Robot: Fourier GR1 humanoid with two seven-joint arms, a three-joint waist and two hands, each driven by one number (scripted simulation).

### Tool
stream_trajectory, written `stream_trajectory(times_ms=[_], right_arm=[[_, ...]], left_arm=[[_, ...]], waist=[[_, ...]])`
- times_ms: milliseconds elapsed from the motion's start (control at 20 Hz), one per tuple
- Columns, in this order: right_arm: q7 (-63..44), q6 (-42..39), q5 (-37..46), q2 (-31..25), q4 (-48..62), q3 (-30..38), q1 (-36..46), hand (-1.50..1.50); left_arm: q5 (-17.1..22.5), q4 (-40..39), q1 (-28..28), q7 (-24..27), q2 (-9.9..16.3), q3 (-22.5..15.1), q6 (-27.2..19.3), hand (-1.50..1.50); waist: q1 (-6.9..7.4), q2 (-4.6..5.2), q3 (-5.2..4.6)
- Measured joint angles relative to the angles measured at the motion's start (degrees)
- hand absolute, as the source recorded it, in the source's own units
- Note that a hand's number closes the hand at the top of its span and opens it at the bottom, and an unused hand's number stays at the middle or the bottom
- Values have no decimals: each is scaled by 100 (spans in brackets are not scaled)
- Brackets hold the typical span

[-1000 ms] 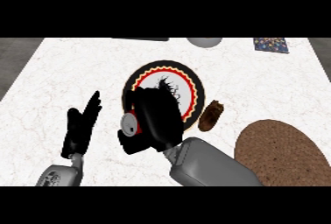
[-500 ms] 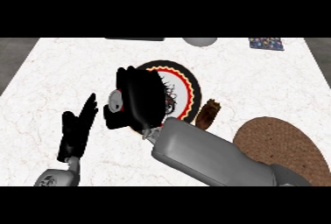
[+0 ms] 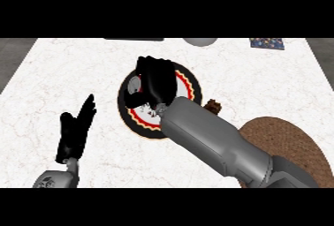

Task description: Pick the can from the placemat and place it in the plate

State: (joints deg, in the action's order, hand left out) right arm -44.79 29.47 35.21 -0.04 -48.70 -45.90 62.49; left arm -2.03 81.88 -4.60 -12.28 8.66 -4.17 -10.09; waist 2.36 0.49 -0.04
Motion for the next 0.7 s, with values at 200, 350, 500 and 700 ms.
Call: stream_trajectory(times_ms=[200, 350, 500, 700], right_arm=[[471, -200, -559, 1, 605, 113, 34, 150], [976, -423, -968, 2, 997, 235, -49, 150], [1317, -881, -1353, 3, 1292, 266, -163, -150], [1813, -1416, -1739, 4, 1730, 397, -116, -150]], left_arm=[[8, -45, -62, -5, 2, 17, 57, 0], [-26, 37, -40, -33, -51, -38, 40, 0], [-24, -25, -134, -55, -66, -8, 37, 0], [-57, 70, -76, -86, -90, -20, 10, 0]], waist=[[40, 19, 1], [63, 30, 2], [73, 41, 3], [72, 32, 4]])
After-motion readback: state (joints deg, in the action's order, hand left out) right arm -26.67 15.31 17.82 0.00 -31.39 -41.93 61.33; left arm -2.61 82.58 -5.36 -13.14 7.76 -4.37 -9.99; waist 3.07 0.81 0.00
